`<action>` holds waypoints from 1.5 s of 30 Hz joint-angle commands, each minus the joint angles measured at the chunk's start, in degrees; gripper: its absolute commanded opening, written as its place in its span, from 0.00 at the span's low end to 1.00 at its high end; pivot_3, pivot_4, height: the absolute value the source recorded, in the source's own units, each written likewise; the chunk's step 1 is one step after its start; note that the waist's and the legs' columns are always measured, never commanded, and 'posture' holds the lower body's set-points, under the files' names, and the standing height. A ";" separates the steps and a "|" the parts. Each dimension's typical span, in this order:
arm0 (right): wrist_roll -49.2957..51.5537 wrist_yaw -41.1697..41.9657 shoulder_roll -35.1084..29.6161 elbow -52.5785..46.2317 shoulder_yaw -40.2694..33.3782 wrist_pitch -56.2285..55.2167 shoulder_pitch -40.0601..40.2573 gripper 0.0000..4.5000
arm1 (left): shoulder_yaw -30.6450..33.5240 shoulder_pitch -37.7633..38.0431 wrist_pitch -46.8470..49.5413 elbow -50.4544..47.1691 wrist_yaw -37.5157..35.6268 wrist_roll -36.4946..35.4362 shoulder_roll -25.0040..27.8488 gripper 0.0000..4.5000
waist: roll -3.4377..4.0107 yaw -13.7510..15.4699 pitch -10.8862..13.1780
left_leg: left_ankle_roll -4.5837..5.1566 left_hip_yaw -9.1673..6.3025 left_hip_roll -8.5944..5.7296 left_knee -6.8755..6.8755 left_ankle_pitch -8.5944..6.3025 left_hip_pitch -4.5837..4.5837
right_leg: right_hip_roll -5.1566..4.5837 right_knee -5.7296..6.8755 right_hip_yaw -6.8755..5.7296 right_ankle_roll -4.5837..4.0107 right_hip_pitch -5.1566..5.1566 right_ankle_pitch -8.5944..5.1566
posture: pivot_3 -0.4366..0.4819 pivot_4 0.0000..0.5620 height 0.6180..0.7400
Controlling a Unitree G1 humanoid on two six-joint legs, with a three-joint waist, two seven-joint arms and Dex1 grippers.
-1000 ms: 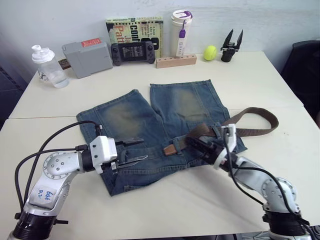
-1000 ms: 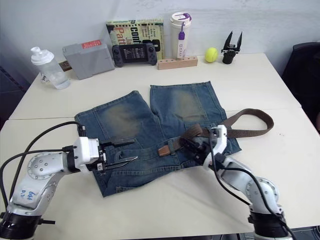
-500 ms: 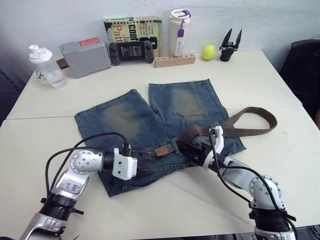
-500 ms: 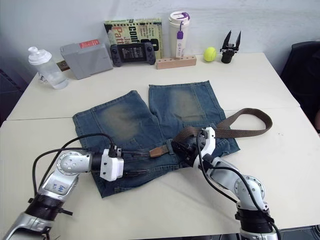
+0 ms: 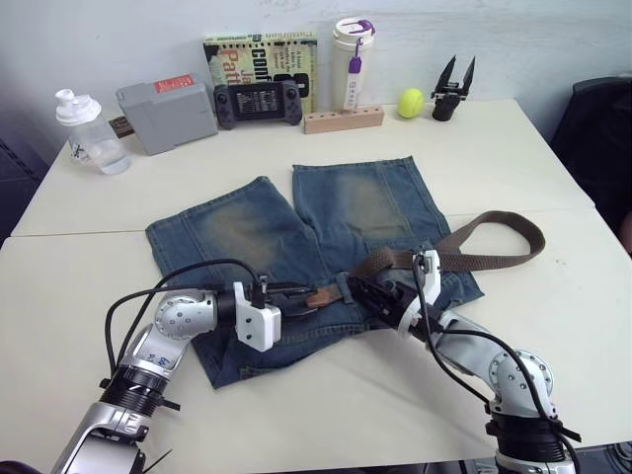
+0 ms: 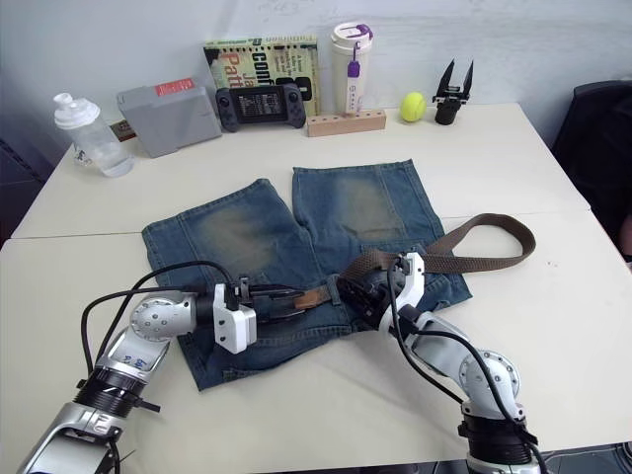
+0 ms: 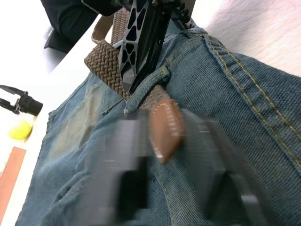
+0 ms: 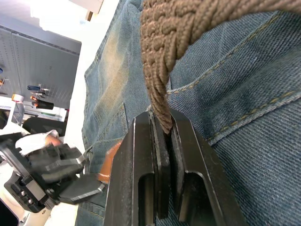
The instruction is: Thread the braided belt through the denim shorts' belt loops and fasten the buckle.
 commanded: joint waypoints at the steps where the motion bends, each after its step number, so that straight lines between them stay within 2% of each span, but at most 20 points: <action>1: 1.31 -0.44 0.76 -1.55 0.76 1.28 1.18 0.00 | -0.17 -1.10 -0.99 0.65 1.30 0.62 0.51 0.01 | 0.00 0.03 0.00 | 0.00 0.00 0.00 0.01 0.00 0.00 | 0.00 0.00 0.00 0.00 0.00 0.00 | 0.48 0.27 0.80; 11: 3.56 -1.84 0.01 -3.82 -0.52 0.81 2.27 0.00 | 0.01 -1.57 -3.22 2.12 3.85 3.19 1.31 0.01 | 0.00 0.06 0.00 | 0.00 0.00 0.00 -0.01 0.00 -0.01 | -0.01 -0.01 0.00 0.00 -0.01 0.00 | 0.48 0.27 0.80; 22: 4.32 -2.60 0.08 -4.60 -0.32 0.17 2.91 0.00 | -0.24 0.66 -2.53 1.28 4.21 2.00 2.61 0.01 | 0.00 -0.03 0.00 | 0.00 0.02 0.00 -0.01 0.00 -0.02 | -0.01 0.01 0.04 0.00 -0.05 0.00 | 0.48 0.27 0.80; 24: 4.33 -2.60 0.05 -4.53 -0.27 0.04 2.90 0.00 | 0.22 1.26 -1.61 0.79 3.91 0.12 2.99 0.15 | 0.00 0.01 0.00 | 0.00 0.02 0.01 -0.02 0.00 -0.02 | -0.01 0.01 0.04 0.00 -0.05 0.00 | 0.48 0.27 0.80; 25: 4.33 -2.57 0.06 -4.50 -0.25 -0.02 2.89 0.00 | 0.48 1.37 -1.69 0.84 4.28 0.45 3.25 0.18 | 0.00 0.01 0.00 | 0.00 0.02 0.03 -0.01 0.00 -0.02 | -0.01 0.01 0.05 0.00 -0.05 0.00 | 0.48 0.27 0.80; 30: 4.40 -2.47 0.32 -4.38 0.01 -0.23 2.81 0.00 | -0.31 0.96 -3.37 2.88 5.11 3.26 4.02 0.56 | 0.00 0.04 0.00 | 0.00 0.02 0.05 -0.01 0.00 -0.02 | -0.02 0.02 0.05 0.00 -0.05 0.00 | 0.48 0.27 0.80; 43: 4.59 -2.69 0.49 -4.63 0.15 -0.70 2.69 0.00 | -2.19 -3.34 -8.31 7.71 10.56 10.08 2.23 0.56 | 0.00 0.07 0.00 | 0.00 0.04 -0.01 0.01 0.00 -0.03 | -0.01 0.06 0.06 0.02 -0.07 0.01 | 0.48 0.27 0.80; 45: 4.63 -2.78 0.55 -4.71 0.17 -0.76 2.73 0.00 | -2.55 -3.30 -8.61 7.93 10.82 10.01 2.30 0.44 | 0.00 0.03 0.00 | 0.00 0.04 -0.01 0.01 0.00 -0.03 | -0.01 0.06 0.06 0.02 -0.07 0.01 | 0.48 0.27 0.80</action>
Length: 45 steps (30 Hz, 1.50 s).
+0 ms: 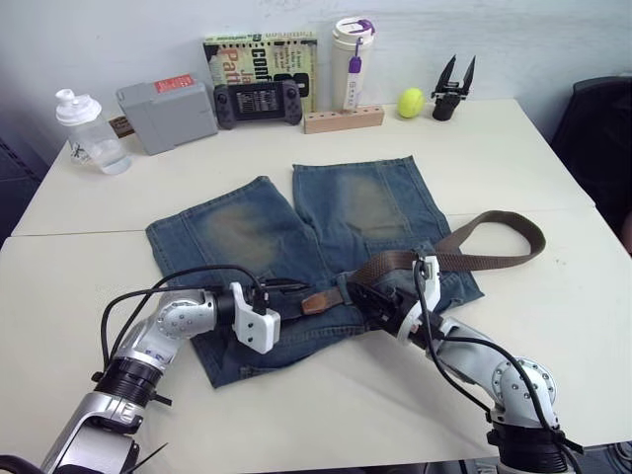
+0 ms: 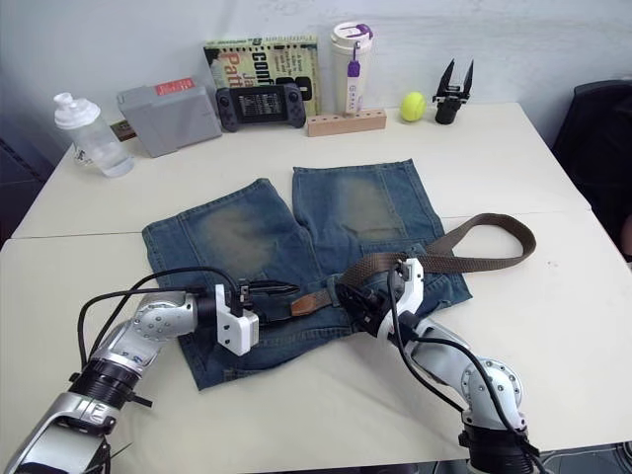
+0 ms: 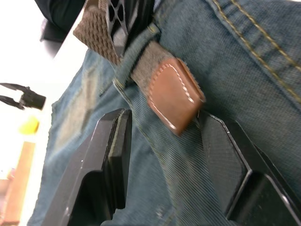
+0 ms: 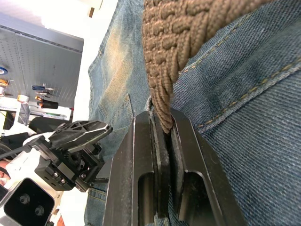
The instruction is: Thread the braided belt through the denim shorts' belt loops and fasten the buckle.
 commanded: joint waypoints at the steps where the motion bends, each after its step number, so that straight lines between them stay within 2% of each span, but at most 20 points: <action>1: 1.05 -0.07 0.49 -2.09 0.14 -0.29 0.27 0.00 | -0.52 -0.10 -1.34 0.36 1.05 -0.25 0.14 0.36 | 0.00 0.01 0.00 | 0.00 0.00 0.00 0.00 0.00 0.00 | 0.00 0.00 0.01 0.00 0.00 0.00 | 0.48 0.27 0.80; 4: 1.08 -0.14 0.50 -2.20 0.12 -0.35 0.35 0.00 | -0.76 0.38 -1.84 0.07 1.28 -0.32 0.50 0.05 | 0.00 0.04 0.00 | 0.00 0.00 0.01 0.01 0.00 0.00 | -0.01 0.01 0.00 0.00 0.00 0.00 | 0.48 0.27 0.80; 5: 1.11 -0.16 0.48 -2.24 0.11 -0.36 0.39 0.00 | -0.78 0.47 -1.91 -0.02 1.41 -0.27 0.60 0.01 | 0.00 0.02 0.00 | 0.00 0.00 0.02 0.01 0.00 0.00 | -0.01 0.02 0.01 0.00 0.01 0.00 | 0.48 0.27 0.80; 16: 3.78 -2.34 -2.17 -3.89 -4.46 -2.07 0.28 0.00 | 0.42 1.69 -1.80 -1.92 3.67 1.32 2.60 0.01 | 0.00 0.02 0.00 | 0.00 0.00 0.03 0.01 0.00 0.01 | -0.01 0.03 0.02 0.00 0.00 0.00 | 0.48 0.27 0.80; 17: 4.28 -2.27 -3.24 -4.61 -5.55 -2.30 0.42 0.09 | 0.62 1.85 -1.50 -2.41 3.68 0.99 2.85 0.00 | 0.00 0.03 0.00 | 0.00 0.00 0.04 0.00 0.00 0.00 | -0.02 0.03 0.02 0.00 0.00 0.00 | 0.48 0.27 0.80; 18: 5.70 -2.46 -4.64 -5.76 -6.87 -2.39 0.53 0.09 | 0.91 2.05 -1.24 -2.85 3.75 0.65 3.06 0.00 | 0.00 0.03 0.00 | 0.00 0.00 0.05 0.00 0.00 0.00 | -0.02 0.03 0.02 0.00 0.00 0.00 | 0.48 0.27 0.80; 20: 7.14 -1.14 -7.64 -8.06 -8.61 -1.70 0.64 0.21 | 1.28 2.30 -0.98 -3.32 3.89 0.32 3.31 0.00 | 0.00 0.06 0.00 | 0.00 0.00 0.05 0.01 0.00 -0.01 | -0.02 0.02 0.02 0.00 0.00 0.00 | 0.48 0.27 0.80; 24: 5.28 6.93 -16.68 -13.65 -10.75 1.31 0.42 0.55 | 1.60 2.78 -0.08 -4.08 4.03 -0.75 3.91 0.00 | 0.00 0.12 0.00 | 0.02 0.01 0.03 0.00 -0.01 -0.06 | -0.08 -0.05 0.03 0.03 -0.01 0.01 | 0.48 0.27 0.80; 25: 4.04 9.20 -18.79 -14.78 -11.09 1.63 0.56 0.55 | 1.65 2.87 0.12 -4.27 4.05 -0.94 4.01 0.00 | 0.00 0.10 0.00 | 0.03 0.02 0.03 0.01 -0.01 -0.06 | -0.08 -0.06 0.03 0.03 0.00 0.01 | 0.48 0.27 0.80; 26: -0.37 12.79 -22.34 -17.01 -10.66 1.47 1.13 0.70 | 1.70 2.96 0.29 -4.43 3.99 -1.15 4.05 0.00 | 0.00 0.04 0.00 | 0.03 0.01 0.03 0.01 -0.01 -0.08 | -0.04 -0.07 0.00 0.03 -0.01 0.01 | 0.48 0.27 0.80; 28: -11.38 22.30 -29.53 -21.79 -7.85 -0.92 2.51 0.82 | 1.74 3.08 0.48 -4.62 3.90 -1.33 4.14 0.00 | 0.02 0.21 0.01 | 0.02 0.02 0.04 0.02 -0.01 -0.07 | 0.04 -0.05 -0.01 0.03 0.00 0.01 | 0.48 0.27 0.80; 29: -19.52 26.92 -34.94 -24.15 -3.76 -2.80 3.48 0.96 | 1.74 3.15 0.62 -4.76 3.86 -1.45 4.20 0.00 | 0.02 0.26 0.01 | 0.03 0.06 0.03 0.03 -0.01 -0.09 | -0.03 -0.05 0.00 0.03 0.00 0.01 | 0.48 0.27 0.80; 30: -28.92 31.33 -40.43 -25.77 1.46 -6.45 4.53 0.99 | 1.73 3.19 0.74 -4.87 3.83 -1.59 4.25 0.00 | 0.02 0.24 0.01 | 0.03 0.12 0.00 0.06 -0.01 -0.09 | -0.03 -0.07 -0.01 0.03 0.01 0.01 | 0.48 0.27 0.80; 31: -39.81 35.07 -45.71 -26.22 7.66 -11.78 5.45 0.99 | 1.73 3.21 0.82 -4.96 3.82 -1.73 4.29 0.00 | 0.02 0.22 0.01 | 0.03 0.21 -0.04 0.09 -0.01 -0.10 | -0.02 -0.12 -0.04 0.05 0.02 0.02 | 0.48 0.27 0.80; 33: -57.05 38.86 -49.92 -23.49 16.79 -22.96 5.21 0.99 | 1.75 3.29 1.06 -5.35 3.74 -2.18 4.33 0.00 | 0.01 0.21 0.02 | 0.04 0.38 -0.07 0.08 -0.02 -0.10 | -0.02 -0.16 -0.04 0.07 0.04 0.03 | 0.48 0.27 0.80; 38: -78.57 38.07 -48.60 -13.17 28.53 -34.76 -0.96 0.99 | 2.13 4.12 1.70 -7.11 3.53 -3.17 4.78 0.00 | -0.13 0.07 0.03 | -0.01 0.44 0.00 0.10 -0.01 -0.12 | 0.04 -0.25 -0.19 0.07 0.06 0.03 | 0.48 0.27 0.80; 40: -81.88 38.65 -47.75 -10.74 29.77 -36.45 -1.41 0.87 | 2.45 4.82 1.89 -8.13 3.42 -3.60 5.23 0.00 | -0.14 -0.02 0.04 | -0.08 0.52 -0.04 0.10 0.02 -0.12 | 0.00 -0.22 -0.12 0.07 0.02 0.03 | 0.48 0.27 0.80; 41: -82.93 38.82 -46.95 -9.58 30.03 -36.97 -1.59 0.85 | 2.64 5.23 1.99 -8.67 3.38 -3.81 5.53 0.00 | -0.14 0.15 0.04 | -0.10 0.54 -0.04 0.11 0.03 -0.12 | 0.00 -0.22 -0.10 0.08 0.02 0.04 | 0.48 0.27 0.80; 44: -86.40 40.50 -44.06 -5.19 30.95 -39.83 -1.87 0.50 | 3.77 7.69 3.20 -11.82 3.61 -4.24 6.74 0.00 | -0.20 0.08 0.04 | -0.28 0.54 -0.02 0.08 0.10 -0.13 | 0.01 -0.29 -0.07 0.07 0.01 0.06 | 0.48 0.27 0.80; 45: -87.10 41.05 -43.45 -4.17 31.00 -40.31 -1.64 0.34 | 4.24 8.68 3.56 -12.90 3.73 -4.27 7.16 0.00 | -0.22 0.02 0.03 | -0.25 0.58 -0.03 0.10 0.08 -0.12 | 0.00 -0.29 -0.01 0.08 0.02 0.06 | 0.48 0.27 0.80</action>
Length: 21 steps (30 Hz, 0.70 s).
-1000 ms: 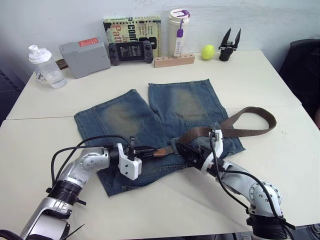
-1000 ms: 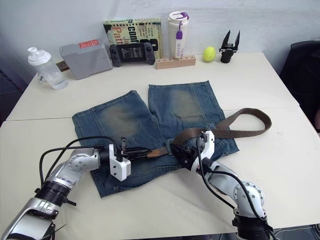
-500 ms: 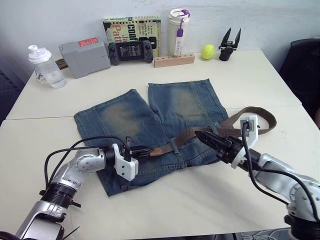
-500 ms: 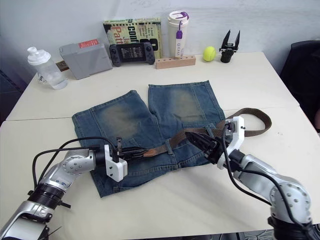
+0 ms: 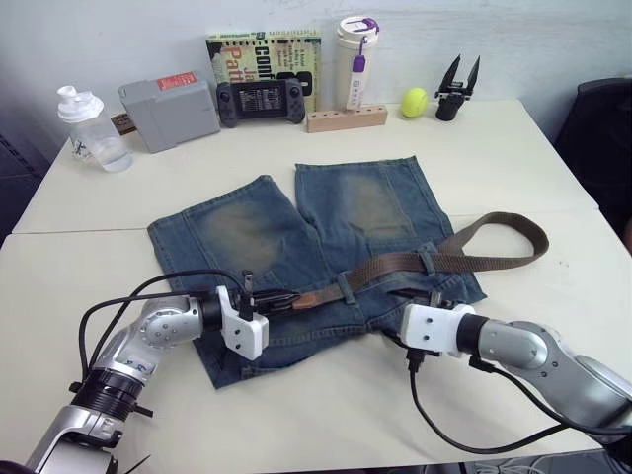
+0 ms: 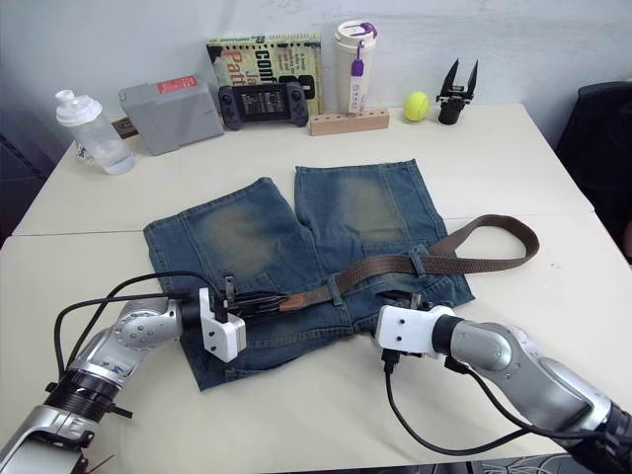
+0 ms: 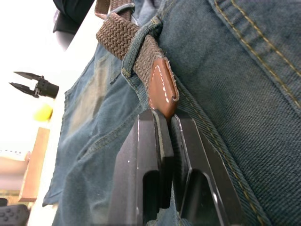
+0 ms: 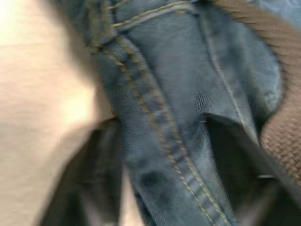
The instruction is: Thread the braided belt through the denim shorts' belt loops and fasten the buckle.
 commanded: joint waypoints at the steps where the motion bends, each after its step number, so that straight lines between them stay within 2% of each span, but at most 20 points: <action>1: -4.47 1.86 2.77 5.62 0.41 -2.04 0.81 0.26 | 2.85 3.68 1.24 -6.18 0.50 -1.80 2.09 0.00 | -0.04 -0.16 -0.03 | 0.01 0.01 0.00 0.00 -0.01 0.01 | 0.00 0.00 0.01 0.00 0.01 0.01 | 0.48 0.27 0.80; 2: -3.40 1.82 3.78 6.04 -0.53 -1.29 1.18 0.12 | 3.24 4.46 1.45 -6.98 0.59 -1.78 2.39 0.00 | -0.05 -0.18 -0.03 | 0.12 0.03 0.01 0.00 -0.07 0.06 | 0.01 0.01 0.05 0.00 0.04 0.02 | 0.48 0.27 0.80; 3: -2.62 1.51 4.57 6.90 -1.73 -0.32 1.40 0.09 | 3.77 5.31 1.74 -7.97 0.72 -1.56 2.71 0.00 | -0.05 -0.18 -0.03 | 0.16 0.04 0.02 0.00 -0.09 0.12 | 0.01 0.01 0.07 -0.01 0.08 0.02 | 0.48 0.27 0.80; 4: -1.17 1.13 5.45 7.94 -3.40 1.25 1.64 0.02 | 4.31 6.18 1.91 -8.92 0.80 -1.40 3.16 0.00 | -0.06 -0.19 -0.03 | 0.19 0.04 0.02 0.00 -0.11 0.15 | 0.01 0.04 0.07 -0.01 0.11 0.03 | 0.48 0.27 0.80; 11: -1.79 -1.73 4.36 23.52 -13.33 2.77 3.01 0.01 | 7.24 10.89 1.89 -11.88 1.95 0.56 5.35 0.00 | -0.09 0.20 -0.06 | 0.13 0.02 0.09 0.03 0.01 0.37 | 0.04 0.07 0.06 -0.15 0.38 0.25 | 0.48 0.27 0.80; 14: -1.71 -1.64 4.51 26.03 -16.17 3.55 2.76 0.01 | 7.82 11.65 2.26 -12.88 2.54 1.23 5.29 0.00 | -0.09 1.54 -0.08 | 0.23 -0.20 0.09 0.12 -0.03 0.62 | -0.07 -0.36 -0.19 -0.17 1.01 0.24 | 0.48 0.27 0.80; 21: -2.32 -0.35 7.28 25.47 -17.54 6.11 3.06 0.01 | 7.59 11.81 2.22 -13.66 3.33 2.46 4.54 0.00 | -0.10 2.81 -0.09 | 0.33 -0.44 -0.03 0.15 0.00 0.43 | -0.32 -0.41 -0.48 -0.12 1.00 0.28 | 0.48 0.27 0.80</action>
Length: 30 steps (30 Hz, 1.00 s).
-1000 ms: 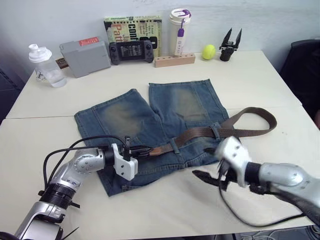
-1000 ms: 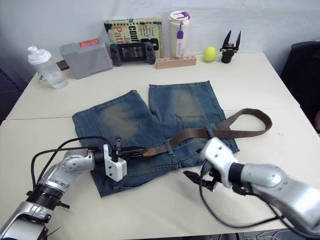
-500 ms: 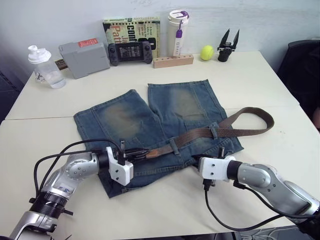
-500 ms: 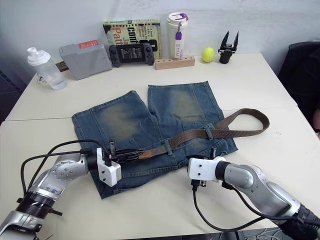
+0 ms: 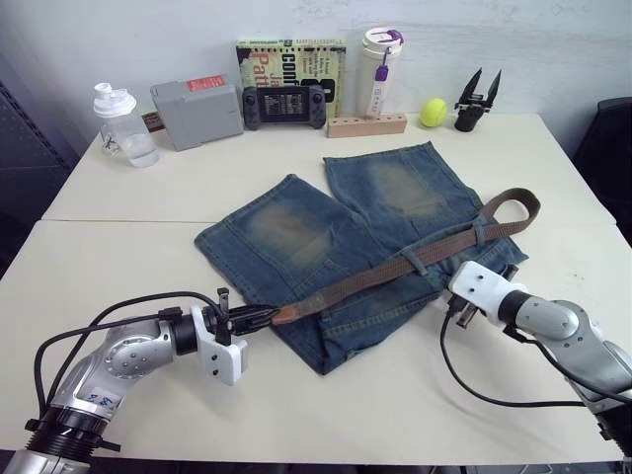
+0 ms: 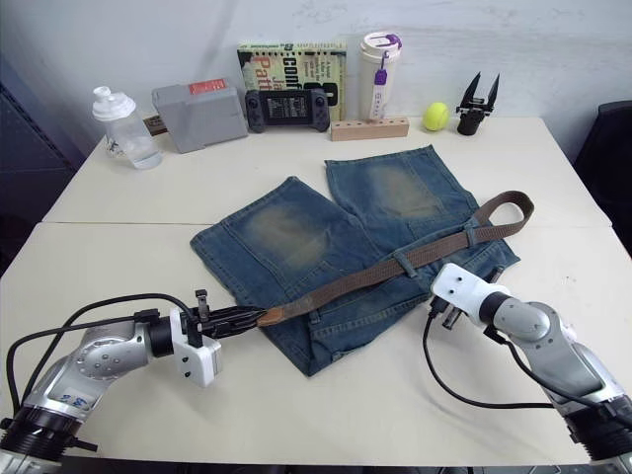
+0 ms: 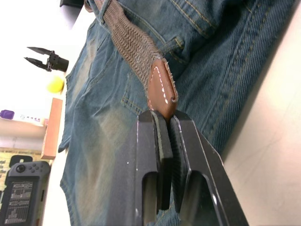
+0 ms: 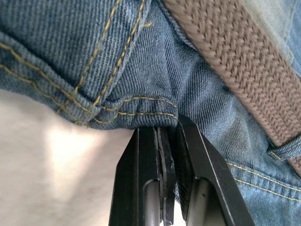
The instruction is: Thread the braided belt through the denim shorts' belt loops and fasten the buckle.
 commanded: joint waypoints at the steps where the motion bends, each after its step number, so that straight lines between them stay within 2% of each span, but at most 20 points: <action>1: -2.26 0.23 1.17 2.69 -0.70 5.65 1.79 0.01 | 0.74 -0.31 -0.27 -1.83 1.36 0.44 -0.25 0.00 | -0.03 0.02 -0.02 | -0.01 -0.02 0.00 0.00 0.00 0.00 | 0.02 0.00 -0.03 0.00 0.01 0.00 | 0.48 0.27 0.80; 4: -0.70 1.50 3.11 -0.68 -1.04 8.52 2.72 0.01 | 0.42 -0.68 -0.29 -1.62 1.58 0.83 -0.53 0.00 | -0.07 0.02 -0.04 | -0.02 -0.05 0.01 0.01 0.01 0.01 | 0.03 0.03 -0.05 -0.01 0.02 -0.01 | 0.48 0.27 0.80; 7: 3.46 3.70 4.10 -4.81 -5.24 12.41 4.12 0.01 | 0.35 -0.83 -0.61 -1.18 2.00 1.23 -0.64 0.00 | -0.07 0.12 -0.04 | -0.03 -0.10 0.02 -0.02 0.01 0.00 | 0.04 0.03 -0.09 0.00 0.00 0.00 | 0.48 0.27 0.80; 11: 7.64 8.16 2.03 -10.37 -11.51 16.02 6.89 0.41 | 0.66 -0.57 -1.44 -0.72 3.08 2.01 -0.79 0.00 | -0.04 0.34 -0.03 | -0.09 -0.23 0.00 -0.15 -0.04 -0.10 | 0.07 0.01 -0.23 -0.04 -0.13 -0.07 | 0.48 0.27 0.80; 13: 15.38 11.22 2.08 -15.49 -18.11 21.83 7.14 0.60 | 1.36 -0.24 -2.63 -0.64 4.67 3.04 -1.09 0.00 | 0.00 0.25 0.00 | -0.12 -0.22 0.00 -0.19 -0.07 -0.14 | 0.14 -0.03 -0.23 -0.07 -0.16 -0.09 | 0.48 0.27 0.80; 15: 24.99 13.75 2.39 -20.09 -24.28 29.95 6.39 0.85 | 1.90 0.01 -3.82 -0.64 6.27 4.05 -1.36 0.00 | 0.18 0.05 0.10 | -0.15 -0.22 0.04 -0.19 -0.11 -0.20 | 0.22 -0.05 -0.22 -0.08 -0.23 -0.10 | 0.48 0.27 0.80; 17: 36.36 15.13 2.86 -24.07 -29.12 39.35 5.10 0.98 | 2.15 0.20 -4.78 -0.67 7.56 4.95 -1.60 0.00 | 0.26 -0.37 0.15 | -0.15 -0.14 0.06 -0.19 -0.11 -0.23 | 0.23 -0.02 -0.15 -0.08 -0.31 -0.10 | 0.48 0.27 0.80; 18: 45.51 15.18 3.19 -26.31 -31.20 44.97 4.40 0.98 | 2.28 0.31 -5.40 -0.70 8.30 5.52 -1.74 0.00 | 0.27 -0.59 0.15 | -0.15 -0.11 0.08 -0.19 -0.11 -0.22 | 0.26 0.01 -0.13 -0.08 -0.32 -0.10 | 0.48 0.27 0.80; 19: 55.33 13.21 3.89 -27.51 -32.38 49.50 3.63 0.98 | 2.35 0.37 -5.87 -0.70 8.92 5.95 -1.87 0.00 | 0.27 -0.82 0.15 | -0.15 -0.13 0.13 -0.19 -0.11 -0.22 | 0.30 0.02 -0.15 -0.09 -0.31 -0.10 | 0.48 0.27 0.80; 20: 67.67 7.88 4.76 -27.64 -32.00 51.79 3.19 0.98 | 2.37 0.43 -6.27 -0.68 9.44 6.24 -1.97 0.00 | 0.26 -1.01 0.15 | -0.16 -0.15 0.18 -0.19 -0.11 -0.21 | 0.35 0.03 -0.17 -0.11 -0.30 -0.11 | 0.48 0.27 0.80; 23: 96.57 -15.79 8.65 -26.30 -21.89 45.70 3.65 0.98 | 2.39 0.08 -7.10 -0.73 10.84 7.45 -2.28 0.00 | 0.24 -1.35 0.15 | -0.17 -0.18 0.56 -0.19 -0.12 -0.18 | 0.41 0.02 -0.25 -0.16 -0.18 -0.13 | 0.48 0.27 0.80; 26: 108.86 -32.02 12.58 -25.83 -12.95 38.43 4.32 0.98 | 2.36 -0.57 -7.17 -1.19 11.65 8.28 -2.65 0.00 | 0.25 -1.47 0.16 | -0.15 -0.11 0.54 -0.17 -0.12 -0.18 | 0.38 0.03 -0.20 -0.16 -0.17 -0.13 | 0.48 0.27 0.80; 30: 111.24 -44.84 23.06 -24.96 -7.23 30.44 3.73 0.98 | 2.44 -0.94 -7.32 -1.66 12.28 9.08 -2.40 0.00 | 0.24 -1.45 0.15 | -0.15 -0.15 0.49 -0.17 -0.12 -0.19 | 0.33 0.01 -0.18 -0.11 -0.21 -0.11 | 0.48 0.27 0.80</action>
